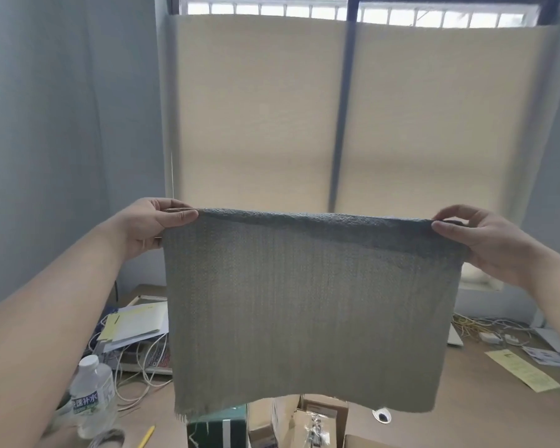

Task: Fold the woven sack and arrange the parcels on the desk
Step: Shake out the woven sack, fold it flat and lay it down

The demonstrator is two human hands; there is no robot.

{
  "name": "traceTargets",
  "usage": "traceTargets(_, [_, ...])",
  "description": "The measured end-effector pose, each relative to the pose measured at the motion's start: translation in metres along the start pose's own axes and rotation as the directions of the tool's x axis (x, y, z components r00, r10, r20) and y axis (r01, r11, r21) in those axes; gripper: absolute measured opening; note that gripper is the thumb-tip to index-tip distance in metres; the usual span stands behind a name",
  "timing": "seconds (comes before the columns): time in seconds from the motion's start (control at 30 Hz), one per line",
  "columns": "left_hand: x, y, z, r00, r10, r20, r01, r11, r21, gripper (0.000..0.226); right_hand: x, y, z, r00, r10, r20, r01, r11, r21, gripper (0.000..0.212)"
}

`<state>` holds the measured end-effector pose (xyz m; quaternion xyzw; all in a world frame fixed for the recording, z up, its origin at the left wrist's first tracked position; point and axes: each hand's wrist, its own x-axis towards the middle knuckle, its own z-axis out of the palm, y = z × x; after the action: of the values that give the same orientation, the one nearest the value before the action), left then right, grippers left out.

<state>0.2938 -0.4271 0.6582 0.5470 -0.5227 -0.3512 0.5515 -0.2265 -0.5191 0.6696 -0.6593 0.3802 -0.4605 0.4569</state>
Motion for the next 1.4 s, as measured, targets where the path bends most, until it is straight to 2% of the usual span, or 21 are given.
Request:
traceTargets(0.13, [0.004, -0.004, 0.007, 0.997, 0.008, -0.076, -0.011, 0.999, -0.043, 0.034, -0.003, -0.006, 0.001, 0.999, 0.046, 0.028, -0.046, 0.999, -0.015, 0.047])
traceTargets(0.2, [0.007, -0.005, 0.008, 0.996, 0.026, -0.084, -0.032, 0.997, -0.066, 0.02, -0.001, -0.003, 0.0, 0.997, 0.075, 0.02, -0.073, 0.992, -0.103, 0.057])
traceTargets(0.23, [0.007, -0.005, 0.008, 0.997, 0.029, -0.065, -0.035, 0.995, -0.088, 0.02, 0.0, -0.002, -0.001, 0.998, 0.066, 0.004, -0.065, 0.987, -0.147, 0.066])
traceTargets(0.3, [0.007, -0.005, 0.007, 0.999, 0.025, -0.023, -0.027, 0.993, -0.111, 0.035, -0.001, -0.001, -0.001, 0.999, 0.002, -0.044, -0.012, 0.975, -0.222, 0.086])
traceTargets(0.33, [0.007, -0.004, 0.007, 0.999, 0.028, -0.021, -0.03, 0.994, -0.101, 0.039, 0.0, 0.0, -0.003, 0.996, -0.039, -0.074, 0.019, 0.97, -0.243, 0.09])
traceTargets(0.37, [0.007, -0.004, 0.008, 0.999, 0.033, -0.033, -0.036, 0.996, -0.084, 0.04, 0.001, 0.001, -0.003, 0.992, -0.077, -0.098, 0.05, 0.967, -0.251, 0.079])
traceTargets(0.43, [0.008, -0.003, 0.011, 0.995, 0.06, -0.081, -0.064, 0.997, -0.043, 0.031, 0.001, 0.001, -0.002, 0.974, -0.168, -0.152, 0.136, 0.971, -0.199, 0.04])
traceTargets(0.47, [0.008, -0.003, 0.013, 0.99, 0.086, -0.112, -0.089, 0.996, -0.024, 0.024, 0.003, 0.002, -0.005, 0.96, -0.21, -0.187, 0.175, 0.967, -0.187, 0.032])
traceTargets(0.5, [0.008, -0.004, 0.015, 0.983, 0.115, -0.146, -0.118, 0.993, -0.013, 0.017, 0.004, 0.003, -0.006, 0.951, -0.233, -0.204, 0.199, 0.964, -0.178, 0.032])
traceTargets(0.6, [0.009, -0.003, 0.017, 0.955, 0.204, -0.217, -0.215, 0.976, -0.026, 0.008, 0.001, 0.002, -0.004, 0.948, -0.252, -0.195, 0.238, 0.967, -0.089, 0.05])
traceTargets(0.67, [0.008, -0.003, 0.019, 0.946, 0.24, -0.217, -0.265, 0.96, -0.091, 0.01, 0.001, 0.002, -0.004, 0.941, -0.27, -0.206, 0.266, 0.963, -0.045, 0.07])
traceTargets(0.7, [0.007, -0.003, 0.02, 0.94, 0.261, -0.22, -0.295, 0.946, -0.136, 0.011, 0.001, 0.002, -0.002, 0.935, -0.279, -0.219, 0.278, 0.96, -0.035, 0.073])
traceTargets(0.77, [0.008, -0.003, 0.025, 0.916, 0.308, -0.257, -0.358, 0.917, -0.175, 0.008, 0.001, 0.0, 0.001, 0.917, -0.299, -0.265, 0.304, 0.952, -0.022, 0.06])
traceTargets(0.83, [0.009, -0.004, 0.031, 0.875, 0.361, -0.322, -0.418, 0.9, -0.127, 0.011, 0.0, -0.005, 0.006, 0.904, -0.298, -0.307, 0.318, 0.948, 0.015, 0.038])
traceTargets(0.9, [0.009, -0.003, 0.036, 0.842, 0.384, -0.379, -0.447, 0.89, -0.091, 0.014, -0.003, -0.009, 0.006, 0.932, -0.251, -0.263, 0.287, 0.952, 0.107, 0.023])
traceTargets(0.97, [0.009, -0.002, 0.037, 0.833, 0.369, -0.412, -0.445, 0.89, -0.103, 0.015, -0.007, -0.013, 0.005, 0.971, -0.167, -0.171, 0.194, 0.968, 0.159, 0.017])
traceTargets(1.07, [0.008, -0.004, 0.037, 0.857, 0.306, -0.415, -0.394, 0.908, -0.142, 0.013, -0.013, -0.01, 0.002, 0.996, -0.057, -0.075, 0.07, 0.982, 0.177, 0.018])
traceTargets(1.17, [0.008, -0.007, 0.038, 0.902, 0.213, -0.375, -0.283, 0.948, -0.144, 0.013, -0.014, -0.003, 0.005, 0.999, -0.005, -0.054, 0.011, 0.993, 0.122, 0.028])
traceTargets(1.27, [0.007, -0.008, 0.038, 0.958, 0.037, -0.285, -0.035, 0.999, 0.011, 0.021, -0.01, 0.003, 0.015, 0.989, 0.0, -0.146, 0.001, 1.0, 0.004, 0.022])
traceTargets(1.33, [0.005, -0.009, 0.034, 0.971, -0.102, -0.215, 0.132, 0.983, 0.128, 0.021, -0.007, 0.004, 0.018, 0.974, -0.011, -0.225, -0.009, 0.996, -0.089, 0.026])
traceTargets(1.4, [0.002, -0.011, 0.028, 0.969, -0.217, -0.12, 0.227, 0.97, 0.081, 0.038, -0.005, 0.004, 0.018, 0.965, 0.003, -0.264, -0.042, 0.989, -0.141, 0.026])
